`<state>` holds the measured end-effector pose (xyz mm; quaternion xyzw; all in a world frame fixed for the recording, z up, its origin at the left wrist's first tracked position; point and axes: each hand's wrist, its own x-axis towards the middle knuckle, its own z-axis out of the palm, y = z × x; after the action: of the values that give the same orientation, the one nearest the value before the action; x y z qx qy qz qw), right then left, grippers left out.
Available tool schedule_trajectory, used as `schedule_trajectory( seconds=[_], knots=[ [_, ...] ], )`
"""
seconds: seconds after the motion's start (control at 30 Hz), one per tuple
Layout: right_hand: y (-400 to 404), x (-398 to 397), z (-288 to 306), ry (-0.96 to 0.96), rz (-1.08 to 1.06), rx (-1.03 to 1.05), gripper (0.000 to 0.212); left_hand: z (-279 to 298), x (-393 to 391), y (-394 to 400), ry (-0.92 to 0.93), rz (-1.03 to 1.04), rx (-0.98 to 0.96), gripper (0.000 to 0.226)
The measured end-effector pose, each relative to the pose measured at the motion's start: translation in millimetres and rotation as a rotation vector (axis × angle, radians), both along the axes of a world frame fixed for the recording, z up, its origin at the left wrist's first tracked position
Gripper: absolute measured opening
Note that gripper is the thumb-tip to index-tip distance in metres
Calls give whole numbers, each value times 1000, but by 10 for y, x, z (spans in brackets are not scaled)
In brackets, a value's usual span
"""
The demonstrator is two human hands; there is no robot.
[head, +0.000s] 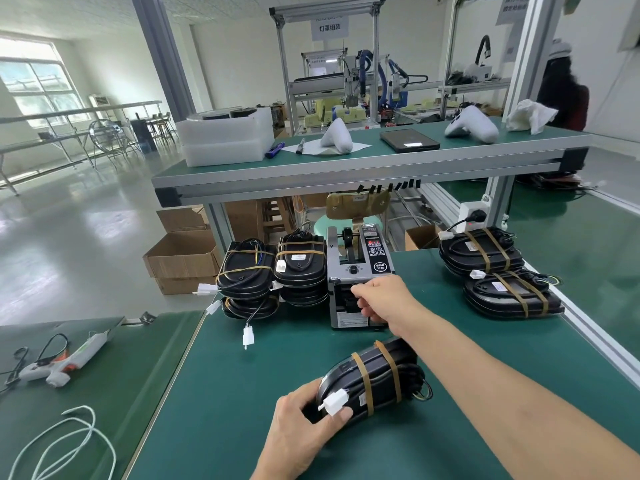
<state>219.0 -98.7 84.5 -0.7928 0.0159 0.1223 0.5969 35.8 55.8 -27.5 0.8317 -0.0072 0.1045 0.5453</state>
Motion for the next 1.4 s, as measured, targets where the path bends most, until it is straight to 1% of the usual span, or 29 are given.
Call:
schedule_trajectory(
  seconds=[0.13,0.2,0.3,0.4,0.53,0.9,1.07,1.2,1.3,1.4],
  knots=[
    [-458,-195,117,-246,134,-186,32,-15,3,6,-5,-1,-13,46],
    [-690,-300,98,-277,167,-276,36,-26,6,9,-10,2,-13,46],
    [-929,-458,-12,-237,177,-336,36,-30,3,9,-24,1,-24,53],
    [-1022,-568,-111,-221,165,-310,35,-34,7,8,-34,-2,-23,57],
    [-1013,-617,-180,-234,139,-275,33,-26,-6,2,-40,0,-13,54],
    [-909,-613,-253,-264,81,-293,27,-41,10,14,-16,10,-13,54],
    [-879,-616,-268,-266,41,-305,26,-13,3,-5,-33,12,-22,60],
    [-879,-629,-306,-276,36,-291,28,-4,-3,-9,-31,5,-22,62],
    [-886,-618,-336,-264,29,-278,33,-5,-9,-1,-39,18,-16,62],
    [-897,-606,-373,-207,26,-196,39,-9,-5,-1,-40,20,-12,60]
  ],
)
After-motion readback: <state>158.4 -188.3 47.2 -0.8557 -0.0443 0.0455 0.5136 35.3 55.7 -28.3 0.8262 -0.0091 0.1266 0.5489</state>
